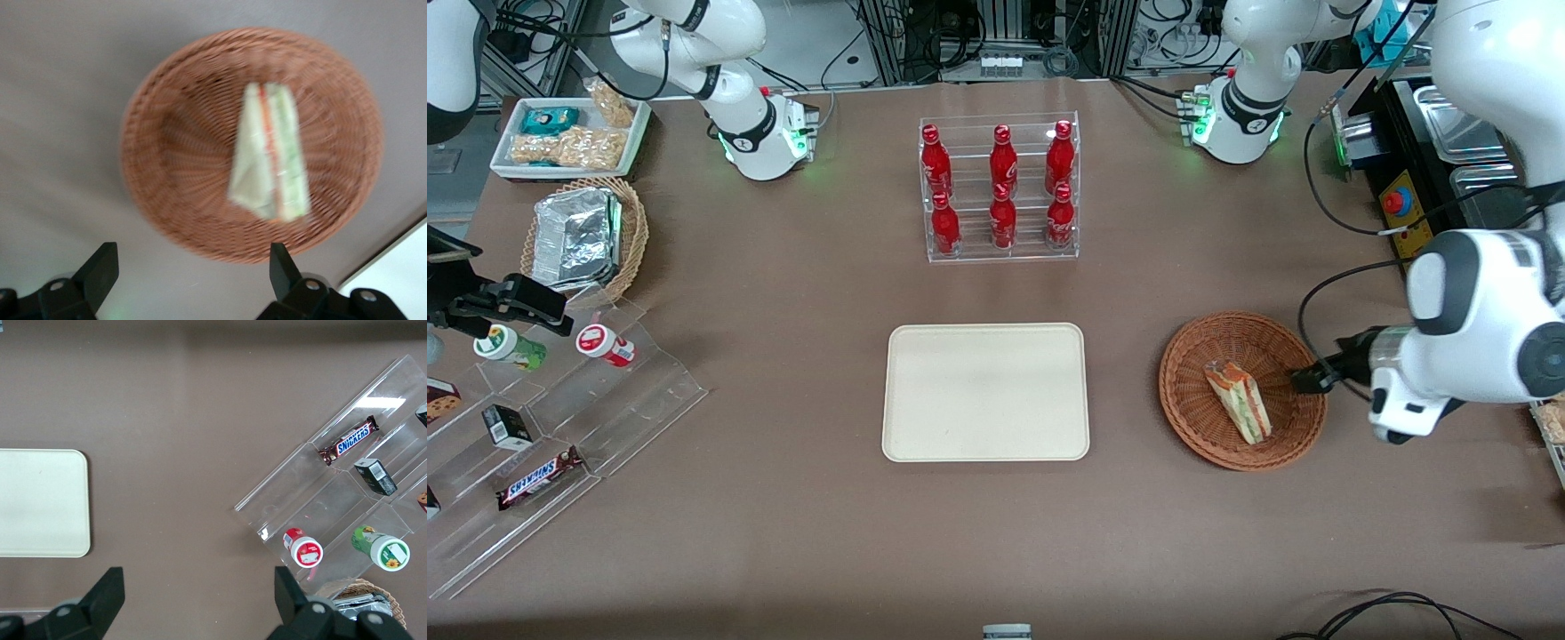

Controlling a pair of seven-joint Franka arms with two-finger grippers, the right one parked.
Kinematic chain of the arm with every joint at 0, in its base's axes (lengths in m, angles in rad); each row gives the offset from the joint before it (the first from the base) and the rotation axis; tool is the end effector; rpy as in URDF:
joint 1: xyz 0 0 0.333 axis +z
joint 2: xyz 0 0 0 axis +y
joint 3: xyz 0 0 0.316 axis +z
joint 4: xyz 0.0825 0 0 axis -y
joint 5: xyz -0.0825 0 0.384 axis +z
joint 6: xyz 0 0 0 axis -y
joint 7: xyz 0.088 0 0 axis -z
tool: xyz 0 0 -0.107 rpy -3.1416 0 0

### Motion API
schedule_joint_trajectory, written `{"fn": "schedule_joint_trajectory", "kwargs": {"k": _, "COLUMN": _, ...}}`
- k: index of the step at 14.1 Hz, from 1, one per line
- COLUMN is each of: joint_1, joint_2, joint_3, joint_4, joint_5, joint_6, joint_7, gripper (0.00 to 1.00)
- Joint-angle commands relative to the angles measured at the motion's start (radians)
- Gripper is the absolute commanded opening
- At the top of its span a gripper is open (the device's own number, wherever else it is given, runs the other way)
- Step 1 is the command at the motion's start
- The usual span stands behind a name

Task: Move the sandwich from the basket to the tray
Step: 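Move the left gripper down over the sandwich in the wicker basket, then close the left gripper on the wrapped sandwich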

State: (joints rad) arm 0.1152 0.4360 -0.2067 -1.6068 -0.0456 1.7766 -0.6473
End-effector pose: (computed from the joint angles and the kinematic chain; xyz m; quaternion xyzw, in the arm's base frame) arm 0.6425 -0.0481 0.3627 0.9485 0.2823 -0.1433 0.0150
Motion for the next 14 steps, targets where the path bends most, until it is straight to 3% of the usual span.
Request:
{"fn": "schedule_joint_trajectory", "kwargs": {"k": 1, "joint_1": -0.015, "joint_2": 0.041, "joint_3": -0.057, "joint_4": 0.002, "joint_5": 0.019, "joint_6": 0.114, "joint_7": -0.176, "gripper": 1.0}}
{"fn": "schedule_joint_trajectory", "kwargs": {"k": 7, "joint_1": -0.049, "joint_2": 0.11, "joint_3": -0.059, "joint_4": -0.005, "joint_5": 0.185, "joint_6": 0.182, "joint_7": -0.261, "gripper": 1.0}}
{"fn": "schedule_joint_trajectory", "kwargs": {"k": 14, "joint_1": -0.064, "joint_2": 0.144, "joint_3": -0.062, "joint_4": -0.005, "joint_5": 0.185, "joint_6": 0.199, "joint_7": -0.311, "gripper": 1.0}}
